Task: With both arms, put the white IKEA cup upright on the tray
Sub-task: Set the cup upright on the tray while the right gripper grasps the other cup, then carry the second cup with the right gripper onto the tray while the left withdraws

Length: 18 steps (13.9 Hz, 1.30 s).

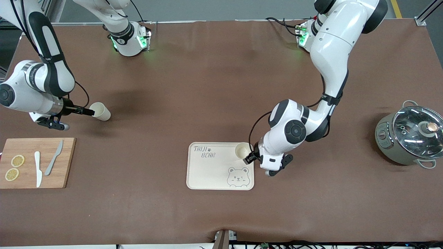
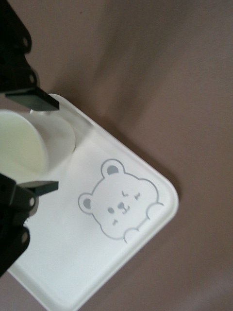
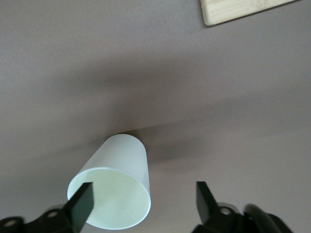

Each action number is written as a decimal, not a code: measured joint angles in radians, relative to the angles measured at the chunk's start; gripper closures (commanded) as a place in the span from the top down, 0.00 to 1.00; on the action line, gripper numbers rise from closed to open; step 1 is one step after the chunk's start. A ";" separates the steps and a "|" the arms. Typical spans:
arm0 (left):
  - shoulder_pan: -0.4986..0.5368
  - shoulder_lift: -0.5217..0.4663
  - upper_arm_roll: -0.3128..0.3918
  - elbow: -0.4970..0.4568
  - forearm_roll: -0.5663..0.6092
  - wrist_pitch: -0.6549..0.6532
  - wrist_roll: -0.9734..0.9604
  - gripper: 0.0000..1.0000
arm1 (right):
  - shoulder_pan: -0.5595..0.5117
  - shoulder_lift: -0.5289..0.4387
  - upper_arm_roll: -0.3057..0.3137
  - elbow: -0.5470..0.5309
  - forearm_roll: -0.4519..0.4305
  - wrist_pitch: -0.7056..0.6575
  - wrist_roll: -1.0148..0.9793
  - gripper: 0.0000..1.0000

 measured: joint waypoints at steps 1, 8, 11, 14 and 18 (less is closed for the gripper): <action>0.010 -0.014 0.000 0.004 0.000 -0.005 0.000 1.00 | 0.000 0.000 0.001 -0.004 0.006 0.002 0.000 0.65; 0.124 -0.207 0.005 0.018 0.000 -0.164 0.034 1.00 | 0.000 0.000 0.002 -0.068 0.011 0.072 0.000 0.09; 0.219 -0.276 0.007 0.017 0.000 -0.263 0.171 1.00 | 0.000 0.000 0.003 -0.072 0.011 0.075 0.000 0.00; 0.325 -0.345 0.009 0.017 0.000 -0.414 0.341 1.00 | 0.001 -0.003 0.005 -0.069 0.012 0.073 0.000 0.00; 0.489 -0.438 0.013 0.015 0.024 -0.549 0.543 1.00 | 0.029 -0.007 0.011 0.057 0.012 -0.090 0.000 0.00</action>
